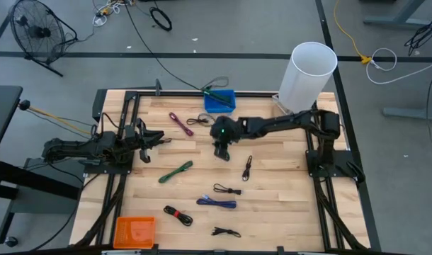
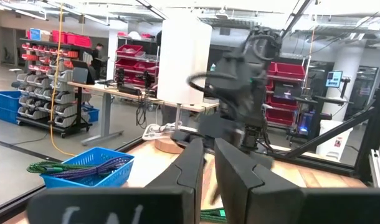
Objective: Pick & Place USB Port
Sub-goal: Put the green charger cable into the blue basket
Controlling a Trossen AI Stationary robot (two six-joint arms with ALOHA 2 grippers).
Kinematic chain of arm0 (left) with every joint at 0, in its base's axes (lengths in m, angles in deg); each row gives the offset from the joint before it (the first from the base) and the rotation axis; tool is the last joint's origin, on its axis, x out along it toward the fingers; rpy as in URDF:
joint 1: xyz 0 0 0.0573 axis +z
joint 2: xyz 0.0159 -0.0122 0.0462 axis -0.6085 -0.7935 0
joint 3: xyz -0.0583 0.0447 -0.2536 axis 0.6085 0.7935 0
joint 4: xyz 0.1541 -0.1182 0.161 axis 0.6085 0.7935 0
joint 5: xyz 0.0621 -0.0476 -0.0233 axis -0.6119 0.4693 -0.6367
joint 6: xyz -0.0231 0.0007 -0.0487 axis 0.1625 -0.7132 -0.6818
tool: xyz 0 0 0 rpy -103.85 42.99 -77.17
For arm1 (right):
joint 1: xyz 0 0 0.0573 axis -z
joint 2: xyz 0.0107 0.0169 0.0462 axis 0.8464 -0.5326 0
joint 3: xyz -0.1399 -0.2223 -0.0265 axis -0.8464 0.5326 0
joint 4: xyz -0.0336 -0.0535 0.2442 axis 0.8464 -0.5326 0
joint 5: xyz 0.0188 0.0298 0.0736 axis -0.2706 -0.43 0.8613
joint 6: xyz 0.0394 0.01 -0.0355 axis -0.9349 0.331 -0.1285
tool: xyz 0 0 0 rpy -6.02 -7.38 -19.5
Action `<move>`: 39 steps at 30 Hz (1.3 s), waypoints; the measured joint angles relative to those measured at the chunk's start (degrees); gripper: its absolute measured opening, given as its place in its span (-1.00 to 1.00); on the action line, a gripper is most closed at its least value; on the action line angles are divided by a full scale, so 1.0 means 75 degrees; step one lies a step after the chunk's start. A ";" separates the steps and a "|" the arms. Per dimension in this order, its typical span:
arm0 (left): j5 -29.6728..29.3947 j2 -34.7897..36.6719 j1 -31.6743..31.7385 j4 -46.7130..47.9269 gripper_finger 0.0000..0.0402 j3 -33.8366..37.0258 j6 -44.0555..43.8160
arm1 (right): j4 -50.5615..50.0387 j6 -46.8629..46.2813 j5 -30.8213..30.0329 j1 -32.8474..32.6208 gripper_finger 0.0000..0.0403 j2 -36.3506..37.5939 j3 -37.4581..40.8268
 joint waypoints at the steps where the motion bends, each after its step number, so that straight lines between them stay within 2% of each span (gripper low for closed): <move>1: 0.0000 -0.0001 0.0000 0.0000 -0.77 0.0000 0.0000 | -0.0128 -0.0072 -0.0003 -0.0108 -0.08 0.0000 0.0000; 8: 0.0000 -0.0001 0.0000 0.0052 -0.77 0.0000 -0.0003 | -0.0614 -0.0724 -0.0113 -0.0499 0.15 0.0000 0.0000; 13: 0.0000 0.0000 0.0002 0.0052 -0.77 0.0000 -0.0003 | -0.1116 -0.1416 -0.1063 -0.0522 0.27 0.0000 0.0000; 17: 0.0000 -0.0001 0.0002 0.0052 -0.77 0.0000 -0.0004 | -0.1246 -0.2029 -0.1342 -0.0508 0.33 0.0000 0.0000; 21: 0.0000 0.0002 0.0001 0.0052 -0.77 0.0003 -0.0008 | -0.1349 -0.2227 -0.1716 -0.0561 0.35 -0.0060 0.0000; 32: 0.0000 0.0000 0.0000 0.0098 -0.77 0.0001 -0.0006 | -0.1266 -0.2958 -0.2048 -0.0640 0.35 -0.0131 0.0004; 39: 0.0000 0.0000 0.0003 0.0101 -0.77 0.0000 -0.0006 | -0.0242 -0.3096 -0.1957 -0.0674 0.35 -0.0134 0.0683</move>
